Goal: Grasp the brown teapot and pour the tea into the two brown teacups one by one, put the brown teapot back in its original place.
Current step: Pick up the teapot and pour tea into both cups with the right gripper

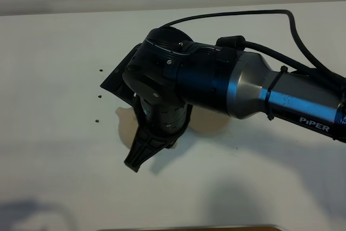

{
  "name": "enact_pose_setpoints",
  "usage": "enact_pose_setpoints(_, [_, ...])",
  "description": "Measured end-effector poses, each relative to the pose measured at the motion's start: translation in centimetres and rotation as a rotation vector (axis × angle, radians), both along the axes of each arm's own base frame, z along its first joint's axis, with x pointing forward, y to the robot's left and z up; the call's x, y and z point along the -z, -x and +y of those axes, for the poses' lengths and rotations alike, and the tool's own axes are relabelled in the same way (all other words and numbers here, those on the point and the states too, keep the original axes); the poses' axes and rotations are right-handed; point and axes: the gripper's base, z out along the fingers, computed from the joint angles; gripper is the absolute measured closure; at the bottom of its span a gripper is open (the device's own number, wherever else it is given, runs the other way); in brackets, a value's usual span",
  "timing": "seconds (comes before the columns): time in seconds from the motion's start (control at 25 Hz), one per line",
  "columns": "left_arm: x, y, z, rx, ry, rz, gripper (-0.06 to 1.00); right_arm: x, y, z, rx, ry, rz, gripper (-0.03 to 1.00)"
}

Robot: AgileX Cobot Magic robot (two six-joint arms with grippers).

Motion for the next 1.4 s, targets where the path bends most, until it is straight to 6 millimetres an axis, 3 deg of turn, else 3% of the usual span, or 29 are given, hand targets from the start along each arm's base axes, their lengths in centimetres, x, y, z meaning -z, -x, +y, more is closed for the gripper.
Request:
enact_pose_setpoints(0.92, [0.0,0.0,0.0,0.000,0.001,0.000,0.83,0.1,-1.3,-0.8,0.079,-0.128,0.120,0.89])
enact_pose_setpoints(1.4, [0.0,0.0,0.0,0.000,0.001,0.000,0.83,4.4,-0.2,-1.7,0.091,-0.119,0.174,0.89])
